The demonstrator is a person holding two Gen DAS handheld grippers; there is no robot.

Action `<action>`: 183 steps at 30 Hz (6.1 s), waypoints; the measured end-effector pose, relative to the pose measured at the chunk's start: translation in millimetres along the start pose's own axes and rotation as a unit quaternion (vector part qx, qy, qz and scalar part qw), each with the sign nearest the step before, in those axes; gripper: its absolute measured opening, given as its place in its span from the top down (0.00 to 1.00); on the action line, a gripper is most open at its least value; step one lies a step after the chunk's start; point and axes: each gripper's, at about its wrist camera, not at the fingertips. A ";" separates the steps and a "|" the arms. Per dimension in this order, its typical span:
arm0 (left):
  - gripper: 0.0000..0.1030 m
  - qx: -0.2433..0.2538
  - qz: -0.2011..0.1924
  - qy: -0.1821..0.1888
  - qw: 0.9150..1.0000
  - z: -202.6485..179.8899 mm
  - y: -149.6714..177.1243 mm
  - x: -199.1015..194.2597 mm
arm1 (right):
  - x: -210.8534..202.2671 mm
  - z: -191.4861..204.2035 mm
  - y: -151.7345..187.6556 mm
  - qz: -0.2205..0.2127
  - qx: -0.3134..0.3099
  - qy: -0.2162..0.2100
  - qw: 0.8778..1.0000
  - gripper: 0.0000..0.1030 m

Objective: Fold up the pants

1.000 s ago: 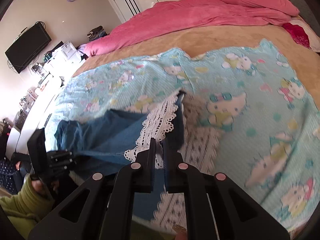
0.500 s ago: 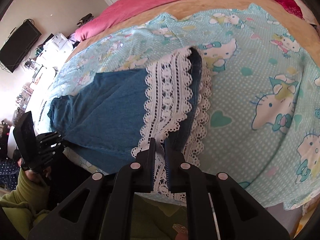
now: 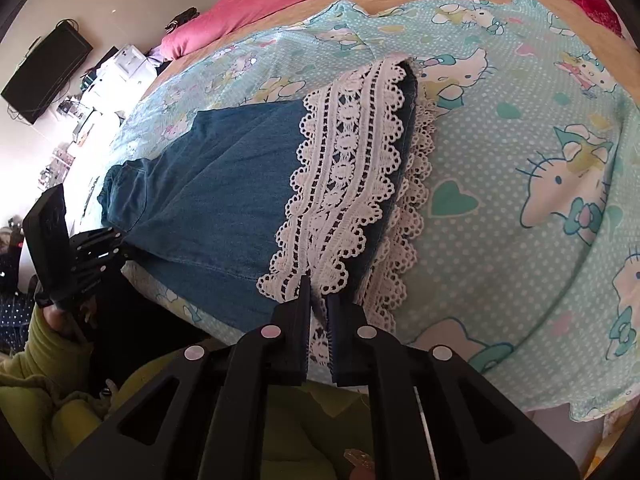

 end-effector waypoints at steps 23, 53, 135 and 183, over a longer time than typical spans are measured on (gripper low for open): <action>0.98 0.005 0.008 0.011 1.000 -7.3 2.0 6.1 | -12.9 -10.0 11.5 0.002 0.018 0.001 1.000 0.72; 0.17 -0.109 -0.084 -0.101 0.985 60.9 14.0 -84.9 | -28.6 26.8 -43.8 -0.093 -0.029 0.018 0.995 0.34; 0.98 -0.124 0.000 -0.017 0.992 105.5 -141.8 71.1 | 38.9 -31.3 -107.4 -0.053 -0.041 0.053 0.996 0.68; 0.31 -0.252 -0.030 -0.189 0.949 136.8 20.5 -49.0 | 12.7 9.2 -2.2 -0.036 0.023 0.018 0.999 0.52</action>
Point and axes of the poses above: each gripper's, at about its wrist camera, not at the fingertips, and x roughly the way its jaws point, z to its left, y to its underside, and after that the axes turned 2 degrees about z, right-handed
